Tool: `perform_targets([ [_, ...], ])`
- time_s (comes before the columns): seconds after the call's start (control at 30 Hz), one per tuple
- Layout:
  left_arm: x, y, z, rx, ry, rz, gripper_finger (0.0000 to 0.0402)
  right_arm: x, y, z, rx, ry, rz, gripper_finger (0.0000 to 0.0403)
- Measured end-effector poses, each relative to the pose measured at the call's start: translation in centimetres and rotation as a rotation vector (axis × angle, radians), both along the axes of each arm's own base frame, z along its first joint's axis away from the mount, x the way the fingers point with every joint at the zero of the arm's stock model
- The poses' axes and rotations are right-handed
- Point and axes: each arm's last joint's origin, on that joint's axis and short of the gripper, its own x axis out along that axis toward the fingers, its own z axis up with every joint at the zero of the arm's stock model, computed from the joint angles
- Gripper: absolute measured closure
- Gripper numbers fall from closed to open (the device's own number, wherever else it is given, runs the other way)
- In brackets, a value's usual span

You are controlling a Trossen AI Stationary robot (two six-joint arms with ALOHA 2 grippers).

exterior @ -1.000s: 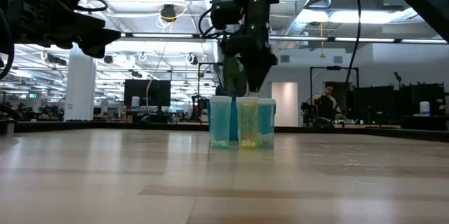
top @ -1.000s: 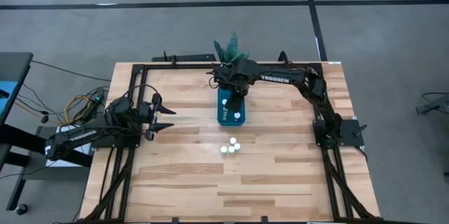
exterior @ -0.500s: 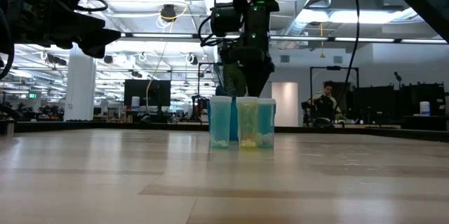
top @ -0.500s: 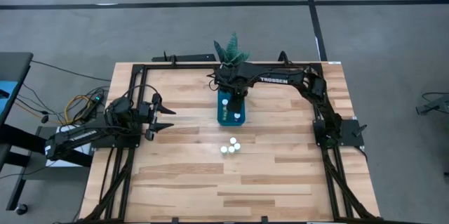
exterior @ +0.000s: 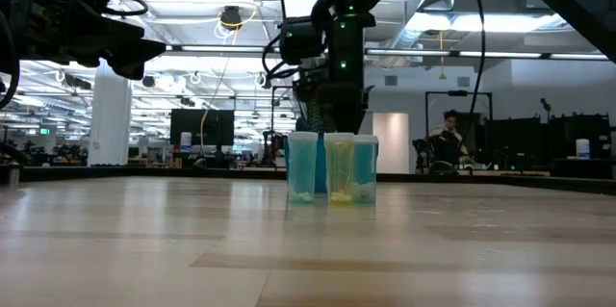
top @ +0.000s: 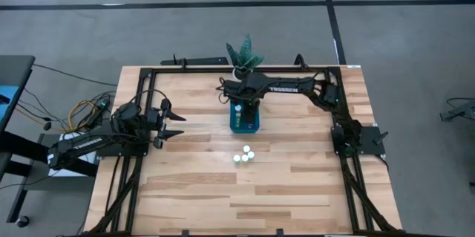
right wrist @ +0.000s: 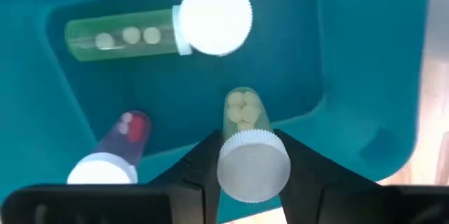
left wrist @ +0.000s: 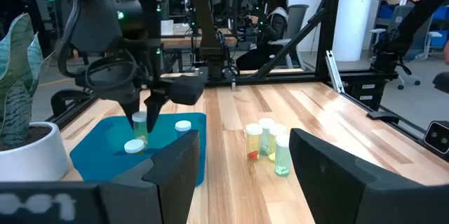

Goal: Pick and place pill bottles into a basket
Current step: Put the bottom yellow pill bottle into the bin

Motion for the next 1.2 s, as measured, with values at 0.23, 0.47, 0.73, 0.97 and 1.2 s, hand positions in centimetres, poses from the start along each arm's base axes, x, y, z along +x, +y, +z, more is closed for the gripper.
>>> perform_targets([
  [0.23, 0.00, 0.00, 0.00, 0.000, 0.000, 0.000, 0.0189, 0.04, -0.28, -0.16, -0.001, 0.001, 0.022, 0.0296],
  [0.47, 0.00, 0.00, 0.00, 0.000, 0.000, 0.000, 0.0189, 0.41, -0.28, -0.74, 0.002, -0.008, 0.025, 0.0294],
  [0.73, 0.00, 0.00, 0.01, 0.000, -0.001, 0.000, 0.0189, 0.29, -0.58, -0.77, 0.003, -0.005, 0.023, 0.0294],
  [0.97, 0.00, 0.00, 0.00, 0.000, 0.000, 0.000, 0.0189, 0.29, -0.54, -0.77, 0.005, -0.002, 0.037, 0.0290],
  [1.2, 0.00, 0.00, 0.00, 0.000, 0.000, 0.000, 0.0189, 0.29, -0.54, -0.77, 0.005, -0.001, 0.037, 0.0261],
])
